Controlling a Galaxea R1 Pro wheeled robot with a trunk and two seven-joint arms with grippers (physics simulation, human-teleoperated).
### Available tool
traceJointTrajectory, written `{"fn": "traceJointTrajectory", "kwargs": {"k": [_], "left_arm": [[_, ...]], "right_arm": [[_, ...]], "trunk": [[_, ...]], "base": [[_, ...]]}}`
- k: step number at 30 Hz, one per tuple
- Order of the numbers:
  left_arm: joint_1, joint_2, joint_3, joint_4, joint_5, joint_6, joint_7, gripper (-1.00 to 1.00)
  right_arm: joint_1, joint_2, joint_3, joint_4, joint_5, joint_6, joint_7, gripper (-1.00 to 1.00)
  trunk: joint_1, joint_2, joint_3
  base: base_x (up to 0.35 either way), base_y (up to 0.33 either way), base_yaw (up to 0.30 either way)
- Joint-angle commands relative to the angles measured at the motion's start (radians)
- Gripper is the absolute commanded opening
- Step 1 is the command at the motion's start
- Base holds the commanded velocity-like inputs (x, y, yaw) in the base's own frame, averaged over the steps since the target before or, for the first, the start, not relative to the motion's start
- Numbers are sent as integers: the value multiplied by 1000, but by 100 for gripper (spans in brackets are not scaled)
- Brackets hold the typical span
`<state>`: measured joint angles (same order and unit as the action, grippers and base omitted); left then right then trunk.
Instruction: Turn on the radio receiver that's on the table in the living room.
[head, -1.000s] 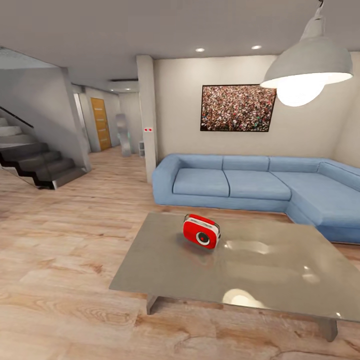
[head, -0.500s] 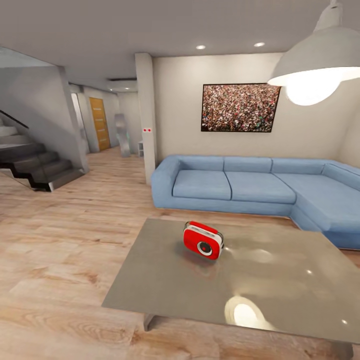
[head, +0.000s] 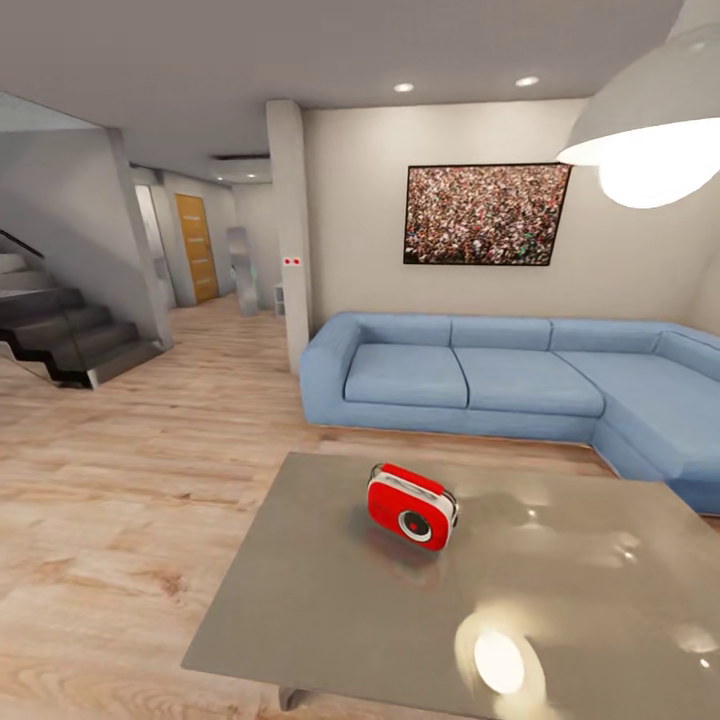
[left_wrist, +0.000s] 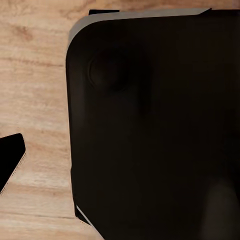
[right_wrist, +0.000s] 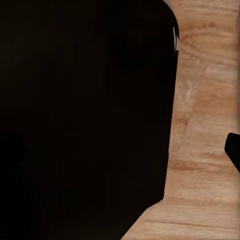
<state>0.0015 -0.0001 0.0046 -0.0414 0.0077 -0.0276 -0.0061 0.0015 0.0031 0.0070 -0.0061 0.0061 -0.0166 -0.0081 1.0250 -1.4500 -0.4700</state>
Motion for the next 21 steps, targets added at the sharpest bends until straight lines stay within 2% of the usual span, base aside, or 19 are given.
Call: {"fn": "traceJointTrajectory", "kwargs": {"k": [1,14,21], "left_arm": [[0,0,0,0,0,0,0,100],[0,-1,0,0,0,0,0,100],[0,-1,0,0,0,0,0,100]], "right_arm": [[0,0,0,0,0,-1,0,100],[0,0,0,0,0,-3,-1,100],[0,0,-3,0,-5,-3,-1,100]], "trunk": [[0,0,0],[0,0,0],[0,0,3]], "base": [[321,0,0],[321,0,-5],[244,0,-168]]}}
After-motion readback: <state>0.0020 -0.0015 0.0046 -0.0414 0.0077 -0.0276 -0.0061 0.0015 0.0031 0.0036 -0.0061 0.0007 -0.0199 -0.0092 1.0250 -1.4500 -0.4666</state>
